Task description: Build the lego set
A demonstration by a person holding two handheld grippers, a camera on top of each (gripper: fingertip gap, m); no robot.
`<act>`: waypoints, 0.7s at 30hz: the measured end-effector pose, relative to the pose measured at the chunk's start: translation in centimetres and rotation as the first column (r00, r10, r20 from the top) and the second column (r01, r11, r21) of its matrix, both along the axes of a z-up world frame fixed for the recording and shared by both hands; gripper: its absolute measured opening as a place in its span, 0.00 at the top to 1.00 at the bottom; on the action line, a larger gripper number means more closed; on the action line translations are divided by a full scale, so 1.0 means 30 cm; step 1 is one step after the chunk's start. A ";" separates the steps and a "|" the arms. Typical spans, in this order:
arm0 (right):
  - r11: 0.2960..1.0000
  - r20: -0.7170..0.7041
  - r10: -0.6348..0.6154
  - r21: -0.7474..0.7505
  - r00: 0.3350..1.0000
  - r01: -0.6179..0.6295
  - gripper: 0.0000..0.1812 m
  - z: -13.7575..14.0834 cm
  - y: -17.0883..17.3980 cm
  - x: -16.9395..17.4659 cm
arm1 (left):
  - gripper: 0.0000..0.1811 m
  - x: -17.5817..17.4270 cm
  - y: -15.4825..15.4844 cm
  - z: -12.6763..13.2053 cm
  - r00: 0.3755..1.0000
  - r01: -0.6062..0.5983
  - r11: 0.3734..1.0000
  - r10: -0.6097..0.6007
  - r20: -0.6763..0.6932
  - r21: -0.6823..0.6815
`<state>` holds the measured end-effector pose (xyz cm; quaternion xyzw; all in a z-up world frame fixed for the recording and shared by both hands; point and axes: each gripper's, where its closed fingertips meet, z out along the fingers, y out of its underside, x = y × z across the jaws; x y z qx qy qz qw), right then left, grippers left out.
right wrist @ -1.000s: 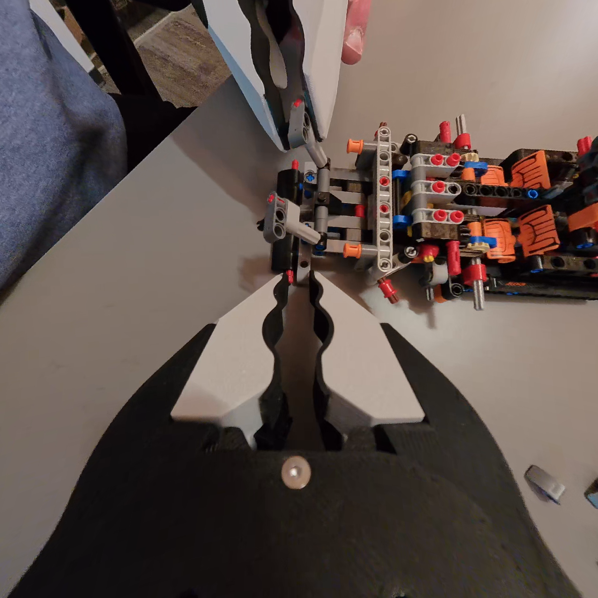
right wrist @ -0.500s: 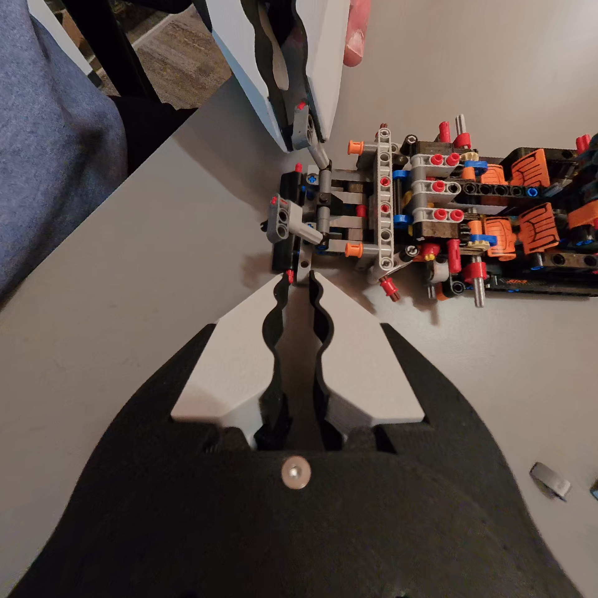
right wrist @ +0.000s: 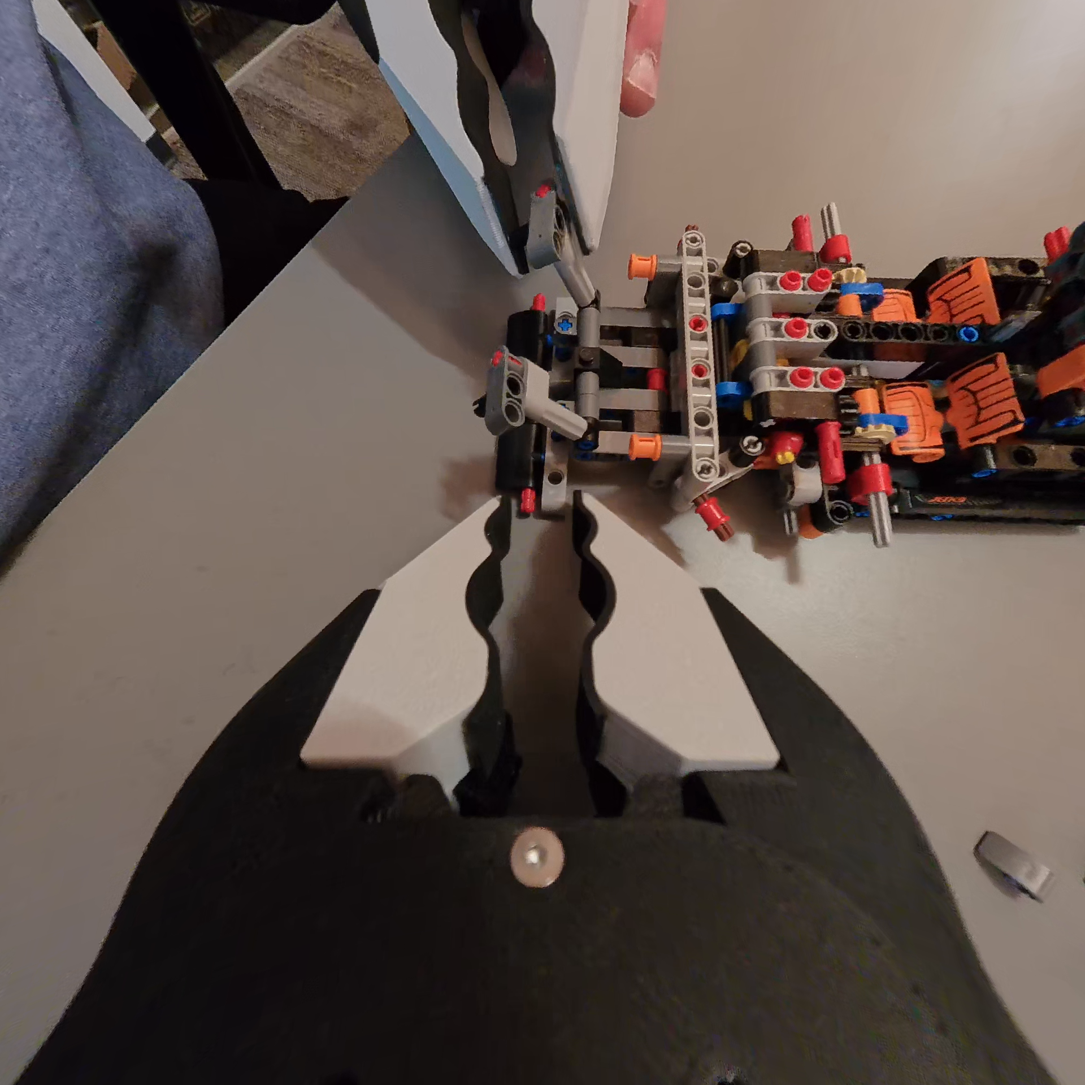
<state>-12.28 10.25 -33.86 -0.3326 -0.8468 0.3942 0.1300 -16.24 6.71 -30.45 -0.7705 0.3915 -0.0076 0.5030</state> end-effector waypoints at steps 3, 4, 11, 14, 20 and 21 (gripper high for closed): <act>1.000 0.000 -0.001 0.006 1.000 0.001 0.88 0.002 -0.002 0.012 | 0.86 0.002 -0.004 -0.005 1.000 0.003 1.000 -0.003 0.004 -0.008; 1.000 -0.006 -0.002 0.010 1.000 0.002 0.88 0.007 -0.001 0.017 | 0.85 0.000 -0.008 -0.008 1.000 0.004 1.000 -0.004 -0.001 -0.012; 0.998 -0.116 -0.020 0.057 0.993 0.026 0.86 0.115 0.003 0.036 | 0.80 -0.003 -0.018 -0.009 1.000 0.008 1.000 -0.008 -0.029 -0.006; 0.996 -0.170 -0.024 0.078 0.985 0.038 0.86 0.149 -0.010 0.019 | 0.80 0.006 -0.010 -0.028 0.998 0.026 1.000 -0.027 -0.063 -0.014; 0.996 -0.175 -0.036 0.074 0.984 0.050 0.82 0.171 -0.056 -0.018 | 0.82 -0.005 0.005 -0.033 0.997 0.019 1.000 -0.020 -0.069 -0.014; 0.996 -0.168 -0.048 0.073 0.985 0.061 0.80 0.176 -0.061 -0.028 | 0.83 -0.007 0.005 -0.037 0.998 0.020 1.000 -0.021 -0.067 -0.021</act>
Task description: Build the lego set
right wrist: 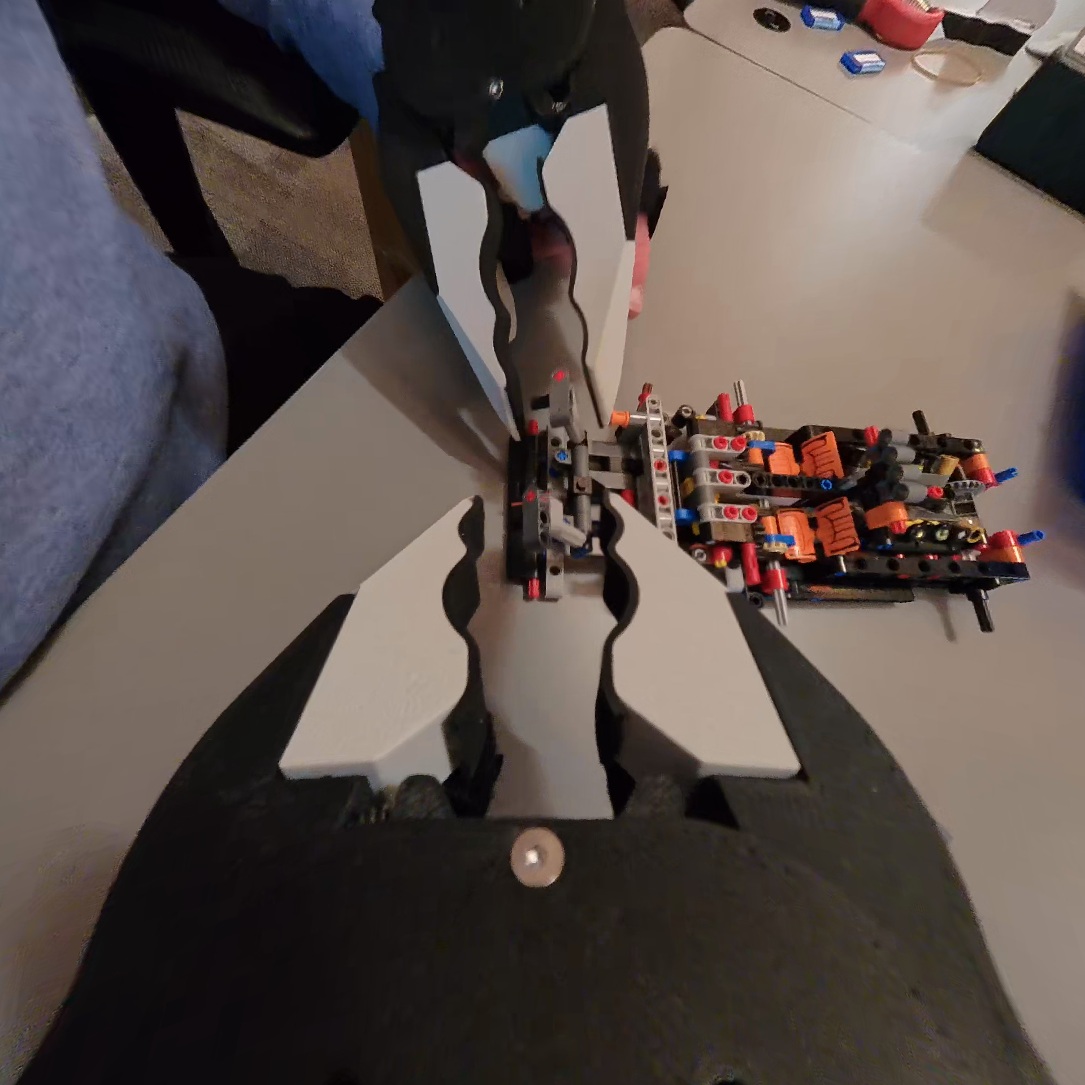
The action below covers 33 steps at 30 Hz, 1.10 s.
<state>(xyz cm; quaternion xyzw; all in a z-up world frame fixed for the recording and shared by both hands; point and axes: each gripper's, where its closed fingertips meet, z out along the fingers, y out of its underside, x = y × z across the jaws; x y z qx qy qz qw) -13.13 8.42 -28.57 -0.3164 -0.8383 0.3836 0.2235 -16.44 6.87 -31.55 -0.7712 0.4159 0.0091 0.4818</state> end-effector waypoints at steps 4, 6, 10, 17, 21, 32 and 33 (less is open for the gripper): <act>0.998 0.057 -0.030 0.061 0.998 0.026 0.80 -0.027 -0.013 -0.033 | 0.84 0.002 0.003 -0.012 1.000 0.006 1.000 -0.006 -0.006 -0.010; 0.993 0.081 -0.063 0.102 0.995 0.054 0.81 -0.055 -0.004 -0.047 | 0.84 0.004 0.006 -0.016 1.000 0.006 1.000 -0.006 -0.015 -0.007; 0.988 0.114 -0.114 0.113 0.987 0.101 0.83 -0.069 -0.002 -0.059 | 0.85 0.010 0.007 -0.027 0.999 0.016 1.000 -0.016 -0.030 -0.011; 0.979 0.205 -0.185 0.119 0.961 0.163 0.90 -0.075 -0.017 -0.070 | 0.86 -0.006 0.016 -0.033 1.000 0.015 0.999 -0.016 -0.026 -0.029; 0.980 0.237 -0.189 0.115 0.953 0.165 0.92 -0.043 -0.029 -0.074 | 0.86 -0.008 0.019 -0.043 0.999 0.017 0.999 -0.019 -0.039 -0.040; 0.967 0.409 -0.197 0.232 0.891 0.108 1.00 -0.102 0.015 -0.102 | 0.88 -0.006 0.027 -0.045 0.999 0.026 0.998 -0.027 -0.027 -0.054; 0.966 0.418 -0.197 0.239 0.887 0.102 1.00 -0.103 0.015 -0.100 | 0.88 -0.006 0.026 -0.045 0.999 0.026 0.998 -0.028 -0.025 -0.055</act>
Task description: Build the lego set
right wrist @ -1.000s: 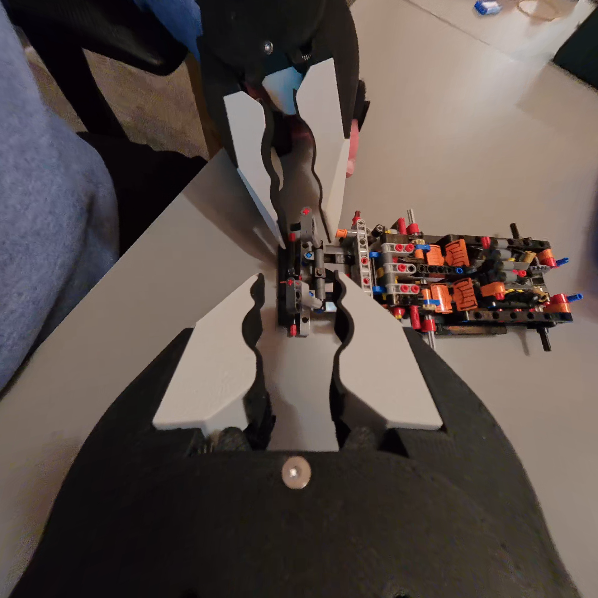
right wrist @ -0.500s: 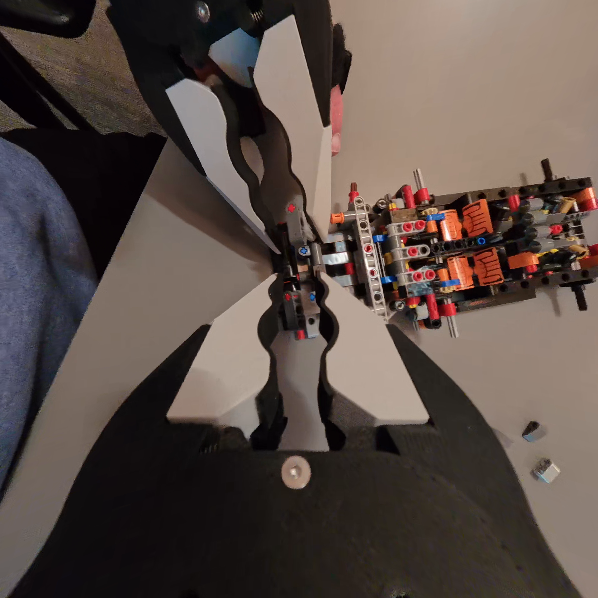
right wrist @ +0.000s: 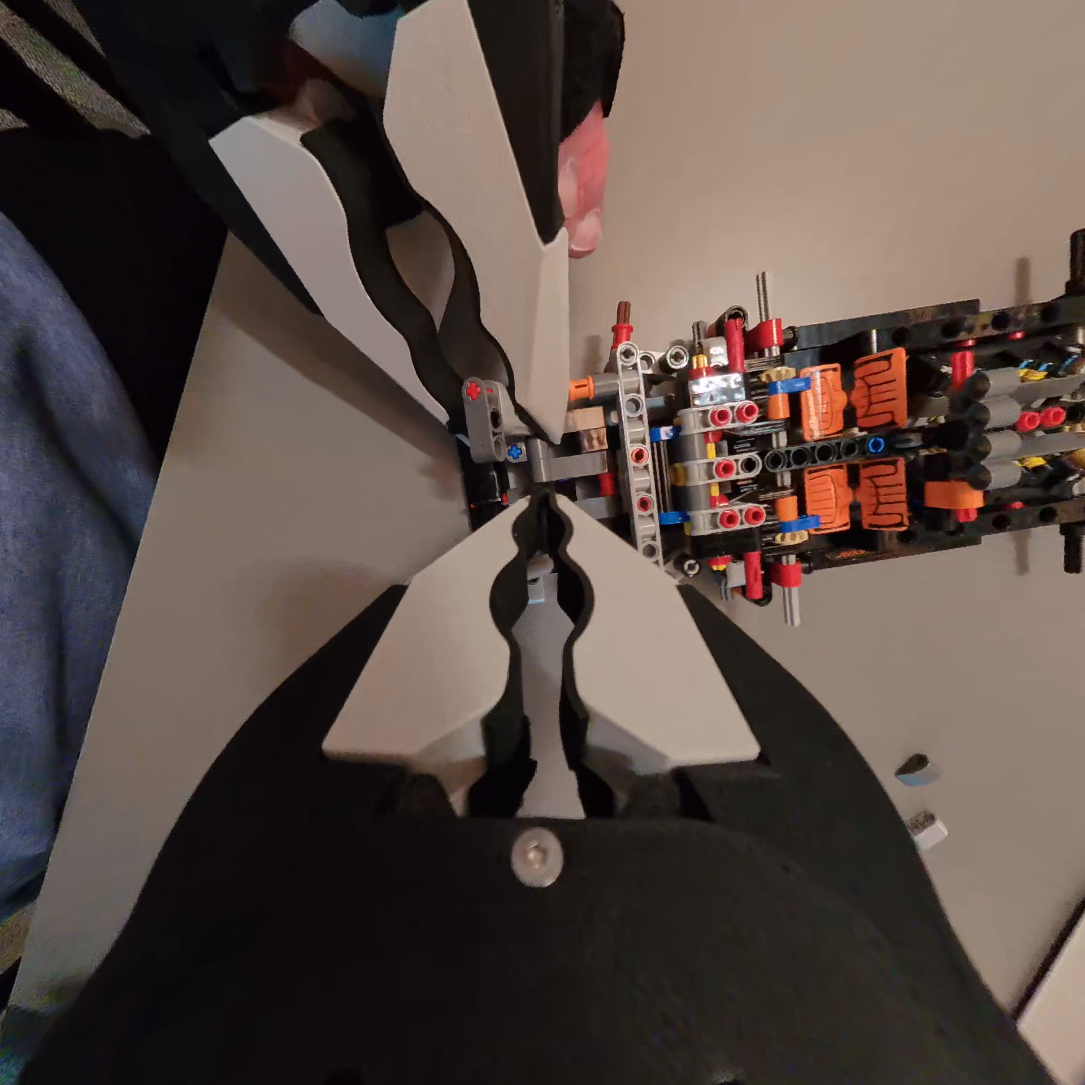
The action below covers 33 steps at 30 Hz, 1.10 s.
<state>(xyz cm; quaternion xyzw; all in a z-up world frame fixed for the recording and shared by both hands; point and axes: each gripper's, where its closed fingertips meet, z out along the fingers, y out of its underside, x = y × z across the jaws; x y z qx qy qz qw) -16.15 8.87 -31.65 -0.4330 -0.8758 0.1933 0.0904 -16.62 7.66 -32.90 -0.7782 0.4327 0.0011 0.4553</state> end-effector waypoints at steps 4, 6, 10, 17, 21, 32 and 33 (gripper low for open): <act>0.999 0.030 0.019 0.041 0.999 -0.020 0.98 -0.001 0.001 0.000 | 0.89 -0.001 0.002 0.001 1.000 0.000 1.000 0.000 0.001 0.003; 0.998 0.003 0.025 0.063 1.000 -0.025 0.98 0.016 0.002 -0.015 | 0.90 -0.002 0.004 0.002 1.000 0.000 1.000 0.000 0.002 0.003; 0.997 0.031 0.049 0.066 0.998 -0.051 0.98 0.002 -0.006 -0.016 | 0.90 -0.002 0.004 0.001 1.000 0.002 1.000 -0.002 0.002 0.004; 0.994 0.036 0.088 0.055 0.995 -0.090 0.98 -0.010 -0.015 -0.016 | 0.90 -0.004 0.005 0.001 1.000 0.001 1.000 -0.001 0.000 0.007; 0.992 0.048 0.104 0.063 0.993 -0.106 0.98 -0.015 -0.018 -0.014 | 0.91 -0.005 0.007 0.002 1.000 -0.001 1.000 0.001 0.004 0.007; 0.993 0.074 0.099 0.056 0.992 -0.103 0.98 -0.015 -0.018 -0.013 | 0.90 0.001 0.007 0.002 1.000 0.001 1.000 -0.001 -0.008 0.017; 0.993 0.073 0.101 0.054 0.992 -0.105 0.98 -0.013 -0.018 -0.013 | 0.90 0.002 0.007 0.003 1.000 -0.001 1.000 0.001 -0.001 0.011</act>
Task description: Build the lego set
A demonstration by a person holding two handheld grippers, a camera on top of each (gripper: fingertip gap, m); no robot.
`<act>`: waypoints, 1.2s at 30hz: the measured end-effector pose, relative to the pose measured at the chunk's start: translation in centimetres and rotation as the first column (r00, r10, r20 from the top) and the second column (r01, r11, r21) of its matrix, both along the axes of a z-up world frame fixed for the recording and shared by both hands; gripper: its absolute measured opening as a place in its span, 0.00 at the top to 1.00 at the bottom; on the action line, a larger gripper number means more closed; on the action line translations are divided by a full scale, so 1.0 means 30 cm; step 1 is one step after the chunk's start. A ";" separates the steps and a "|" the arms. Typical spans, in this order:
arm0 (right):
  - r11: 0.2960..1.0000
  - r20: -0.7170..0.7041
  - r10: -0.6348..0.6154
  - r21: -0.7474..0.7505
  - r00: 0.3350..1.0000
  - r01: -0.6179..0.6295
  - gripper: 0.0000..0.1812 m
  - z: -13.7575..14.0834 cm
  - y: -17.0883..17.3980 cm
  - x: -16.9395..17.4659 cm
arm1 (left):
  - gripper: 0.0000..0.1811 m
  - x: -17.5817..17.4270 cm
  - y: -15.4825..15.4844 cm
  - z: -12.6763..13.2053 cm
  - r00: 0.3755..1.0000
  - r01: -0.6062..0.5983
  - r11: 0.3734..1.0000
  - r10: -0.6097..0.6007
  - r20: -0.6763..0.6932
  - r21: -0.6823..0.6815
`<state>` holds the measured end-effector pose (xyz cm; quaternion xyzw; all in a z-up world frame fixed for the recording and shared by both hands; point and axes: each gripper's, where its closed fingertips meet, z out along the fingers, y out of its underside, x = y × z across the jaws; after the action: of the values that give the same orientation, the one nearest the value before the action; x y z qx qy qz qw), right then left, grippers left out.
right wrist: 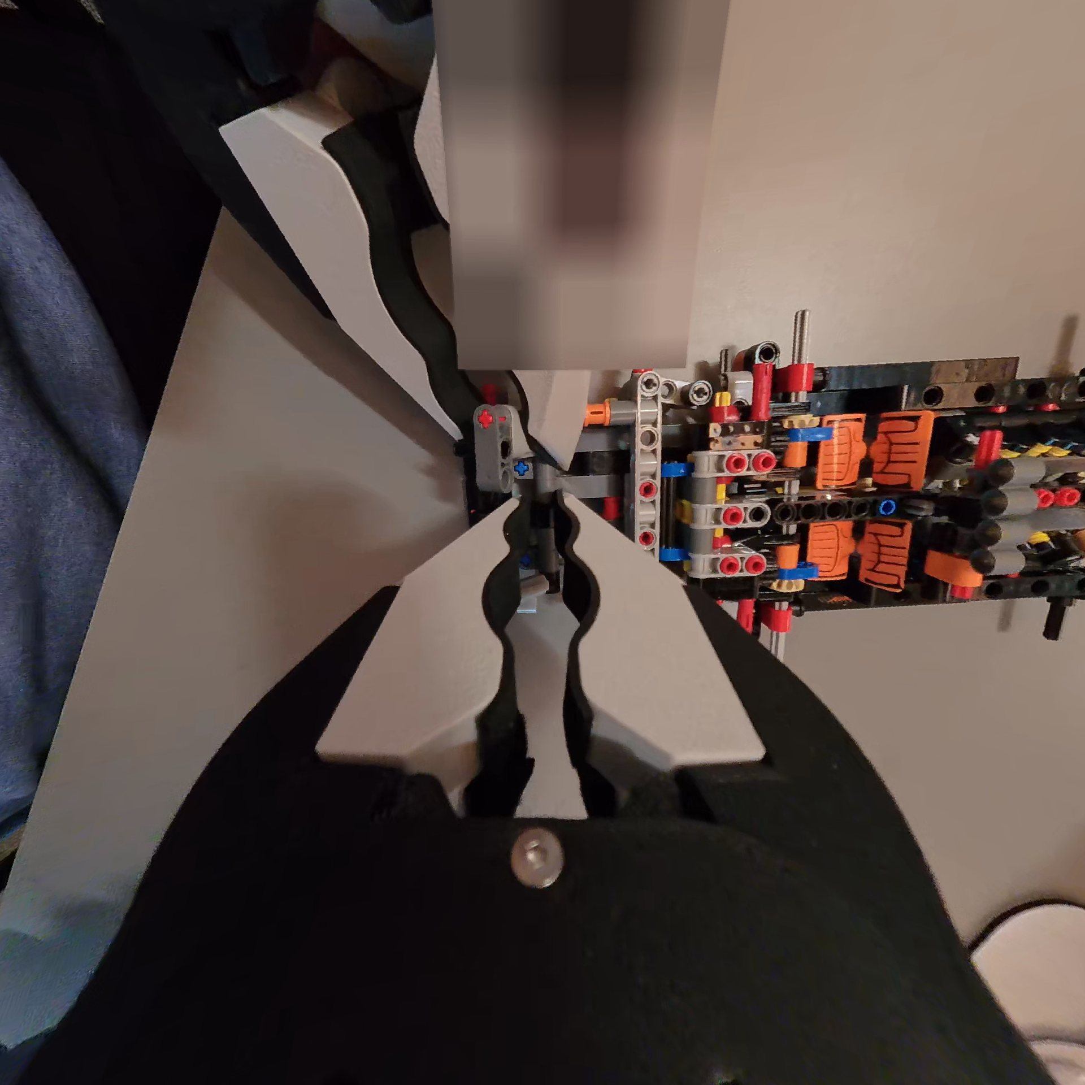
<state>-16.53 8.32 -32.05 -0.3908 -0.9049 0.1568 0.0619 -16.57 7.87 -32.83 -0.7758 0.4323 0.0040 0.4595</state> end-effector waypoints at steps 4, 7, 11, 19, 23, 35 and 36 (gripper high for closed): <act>1.000 -0.015 0.004 -0.015 1.000 -0.004 1.00 0.005 -0.006 -0.006 | 0.91 0.000 0.003 0.000 1.000 -0.004 1.000 0.004 0.010 -0.004; 1.000 -0.022 -0.004 -0.029 1.000 0.003 1.00 0.006 -0.004 -0.012 | 0.91 0.000 0.004 0.000 1.000 -0.008 1.000 0.008 0.007 -0.003; 0.998 -0.025 -0.018 -0.057 1.000 0.016 0.98 0.003 -0.011 -0.014 | 0.91 0.001 0.004 0.000 1.000 -0.008 1.000 0.008 0.006 -0.002; 0.991 0.022 -0.067 -0.112 0.998 0.069 0.96 -0.014 -0.018 -0.009 | 0.91 0.001 0.004 -0.001 1.000 -0.007 1.000 0.007 0.003 -0.003; 0.983 0.059 -0.089 -0.159 0.994 0.097 0.95 -0.014 -0.020 -0.009 | 0.91 0.001 0.004 -0.001 1.000 -0.005 1.000 0.005 0.006 -0.005; 0.950 0.101 -0.169 -0.247 0.980 0.190 0.97 -0.013 -0.015 -0.016 | 0.91 0.000 0.002 -0.001 1.000 -0.005 1.000 0.005 0.012 -0.008; 0.949 0.104 -0.171 -0.248 0.980 0.192 0.96 -0.012 -0.016 -0.016 | 0.91 0.000 0.002 -0.001 1.000 -0.005 1.000 0.005 0.013 -0.010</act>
<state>-17.01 7.84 -32.42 -0.4832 -0.8388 0.2505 -0.0119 -16.57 7.94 -32.87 -0.7792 0.4272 -0.0020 0.4586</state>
